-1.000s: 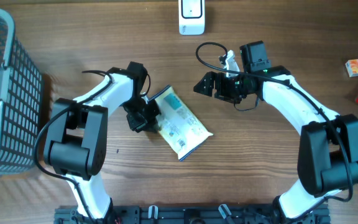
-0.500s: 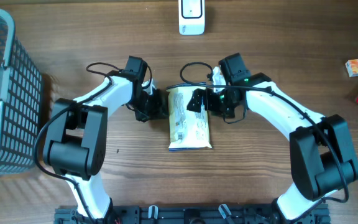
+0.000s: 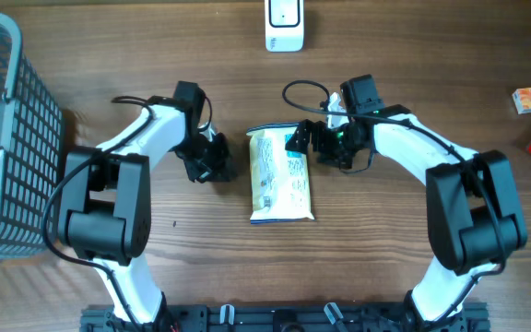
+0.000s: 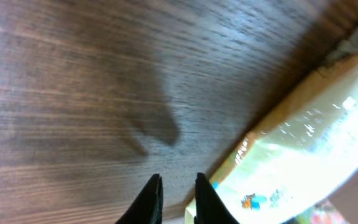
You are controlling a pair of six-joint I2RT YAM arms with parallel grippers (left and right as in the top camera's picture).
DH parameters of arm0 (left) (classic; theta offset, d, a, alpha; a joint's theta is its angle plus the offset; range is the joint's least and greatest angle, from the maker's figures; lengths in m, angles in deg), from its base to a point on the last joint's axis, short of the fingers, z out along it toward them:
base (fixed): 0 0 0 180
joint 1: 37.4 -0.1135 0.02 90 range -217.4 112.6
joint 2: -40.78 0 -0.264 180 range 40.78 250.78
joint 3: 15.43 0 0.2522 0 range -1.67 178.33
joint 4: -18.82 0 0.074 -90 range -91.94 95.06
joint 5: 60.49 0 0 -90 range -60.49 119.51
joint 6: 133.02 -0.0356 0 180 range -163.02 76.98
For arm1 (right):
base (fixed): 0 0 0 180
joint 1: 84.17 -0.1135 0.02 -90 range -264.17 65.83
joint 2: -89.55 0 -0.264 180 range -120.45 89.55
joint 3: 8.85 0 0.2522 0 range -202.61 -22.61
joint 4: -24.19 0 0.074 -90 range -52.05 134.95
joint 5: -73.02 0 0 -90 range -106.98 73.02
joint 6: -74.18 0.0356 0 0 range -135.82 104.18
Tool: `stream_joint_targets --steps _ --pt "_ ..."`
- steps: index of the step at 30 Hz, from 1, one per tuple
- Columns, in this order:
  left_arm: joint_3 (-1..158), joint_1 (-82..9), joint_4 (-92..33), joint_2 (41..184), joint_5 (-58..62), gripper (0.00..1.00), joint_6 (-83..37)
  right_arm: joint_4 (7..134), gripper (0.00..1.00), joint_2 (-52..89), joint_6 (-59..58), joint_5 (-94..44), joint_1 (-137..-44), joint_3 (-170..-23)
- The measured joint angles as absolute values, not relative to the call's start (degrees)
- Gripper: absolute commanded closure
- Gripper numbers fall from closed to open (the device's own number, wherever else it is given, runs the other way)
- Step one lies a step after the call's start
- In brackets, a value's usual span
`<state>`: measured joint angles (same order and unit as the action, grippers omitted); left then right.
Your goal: Scan the item barcode
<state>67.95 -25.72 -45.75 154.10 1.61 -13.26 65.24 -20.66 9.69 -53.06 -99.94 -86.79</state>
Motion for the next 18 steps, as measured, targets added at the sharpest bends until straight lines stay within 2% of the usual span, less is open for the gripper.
stream_joint_targets --steps 6,10,16,18 --pt "68.0 -22.1 -42.2 154.1 7.3 0.96 -5.8 65.0 0.01 -24.9 11.0 -63.0 -99.7 -88.9" --pt "68.6 -19.8 -42.0 153.8 11.7 0.96 0.8 64.6 0.19 -26.4 13.3 -65.9 -99.7 -89.1" --pt "68.8 -17.2 -41.0 153.4 16.2 0.96 7.1 62.6 0.20 -27.1 16.0 -66.7 -101.2 -88.7" --pt "68.8 -16.6 -40.5 153.3 17.1 0.96 8.8 61.0 0.27 -27.2 17.1 -66.5 -102.6 -88.6"
